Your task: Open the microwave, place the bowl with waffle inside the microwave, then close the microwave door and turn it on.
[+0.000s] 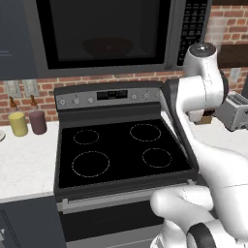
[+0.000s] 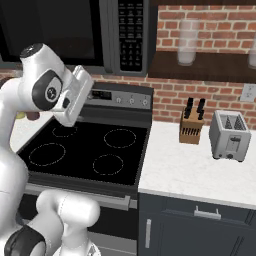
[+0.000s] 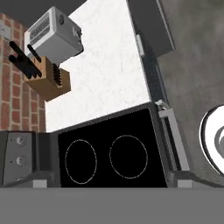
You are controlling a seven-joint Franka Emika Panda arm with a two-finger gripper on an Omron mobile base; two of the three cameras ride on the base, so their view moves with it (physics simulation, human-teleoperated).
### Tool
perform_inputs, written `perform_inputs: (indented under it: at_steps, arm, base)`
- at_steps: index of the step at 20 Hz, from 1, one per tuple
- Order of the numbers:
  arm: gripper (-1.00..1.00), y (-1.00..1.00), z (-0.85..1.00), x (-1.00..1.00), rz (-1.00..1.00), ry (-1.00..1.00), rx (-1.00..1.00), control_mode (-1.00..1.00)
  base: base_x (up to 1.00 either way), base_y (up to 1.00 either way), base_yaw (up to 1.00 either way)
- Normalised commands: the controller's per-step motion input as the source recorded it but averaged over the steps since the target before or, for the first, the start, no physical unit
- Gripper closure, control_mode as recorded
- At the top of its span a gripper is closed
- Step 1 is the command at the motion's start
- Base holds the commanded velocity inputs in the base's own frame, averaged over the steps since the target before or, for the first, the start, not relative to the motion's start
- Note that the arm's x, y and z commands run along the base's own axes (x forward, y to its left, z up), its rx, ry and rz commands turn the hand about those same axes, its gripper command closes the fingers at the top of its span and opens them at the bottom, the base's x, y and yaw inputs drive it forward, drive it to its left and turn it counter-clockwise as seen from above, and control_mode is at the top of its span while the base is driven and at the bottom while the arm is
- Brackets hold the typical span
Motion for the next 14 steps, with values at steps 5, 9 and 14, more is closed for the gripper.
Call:
perform_inputs:
  at_steps: [5, 9, 14]
  arm:
    - [-1.00, 0.29, 0.01, -0.69, 0.09, -0.25, 0.00, -1.00]
    - [-1.00, -0.02, 0.44, -0.02, 0.28, -0.16, 0.07, -1.00]
    - [-1.00, -0.49, 0.80, -0.35, 0.40, -0.21, 0.31, -1.00]
  base:
    - [0.00, 0.00, 0.00]
    - [0.00, 0.00, 0.00]
    - [0.00, 0.00, 0.00]
